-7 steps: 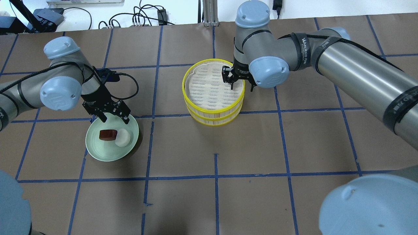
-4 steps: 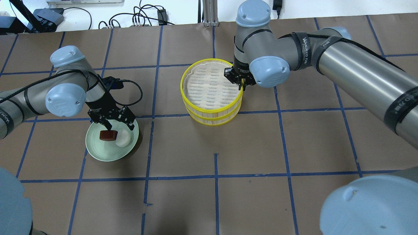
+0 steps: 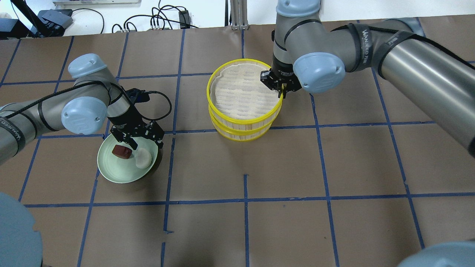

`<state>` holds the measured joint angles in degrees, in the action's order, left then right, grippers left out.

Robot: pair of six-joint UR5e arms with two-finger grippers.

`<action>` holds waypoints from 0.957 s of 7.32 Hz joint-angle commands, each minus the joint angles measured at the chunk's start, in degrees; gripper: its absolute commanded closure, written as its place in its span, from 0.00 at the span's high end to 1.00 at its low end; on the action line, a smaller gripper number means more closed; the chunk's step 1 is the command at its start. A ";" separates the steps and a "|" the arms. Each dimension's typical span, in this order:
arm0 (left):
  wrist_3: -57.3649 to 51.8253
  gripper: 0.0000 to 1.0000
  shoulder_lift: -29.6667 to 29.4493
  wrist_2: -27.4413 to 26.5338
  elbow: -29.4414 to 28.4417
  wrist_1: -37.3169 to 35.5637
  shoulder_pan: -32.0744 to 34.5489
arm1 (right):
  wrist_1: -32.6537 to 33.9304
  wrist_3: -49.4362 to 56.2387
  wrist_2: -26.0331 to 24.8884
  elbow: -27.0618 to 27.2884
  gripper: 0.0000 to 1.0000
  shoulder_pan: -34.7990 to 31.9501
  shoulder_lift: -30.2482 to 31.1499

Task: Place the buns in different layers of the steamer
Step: 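Lift top steamer tier with right gripper and set it beside bottom tier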

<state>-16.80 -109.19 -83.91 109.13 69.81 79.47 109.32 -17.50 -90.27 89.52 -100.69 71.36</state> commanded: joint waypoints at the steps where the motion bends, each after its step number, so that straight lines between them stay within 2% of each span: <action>1: 0.19 1.00 0.38 -0.37 -0.06 0.06 0.16 | -9.00 8.67 0.36 -0.39 0.02 7.04 6.40; 3: 0.01 1.00 0.82 -0.55 0.47 0.15 0.07 | -14.99 16.76 0.27 -1.71 0.03 12.86 10.36; 5: 0.10 0.96 0.82 -0.55 2.65 0.15 -0.02 | -22.63 18.03 -0.34 -6.35 0.03 15.43 11.34; 7: 0.19 0.92 0.91 -2.29 4.07 -1.51 -0.46 | -23.19 18.03 -1.04 -7.16 0.03 15.52 12.04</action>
<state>-16.69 -108.34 -85.01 112.41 69.34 79.21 87.08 0.39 -90.71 83.03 -85.49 82.76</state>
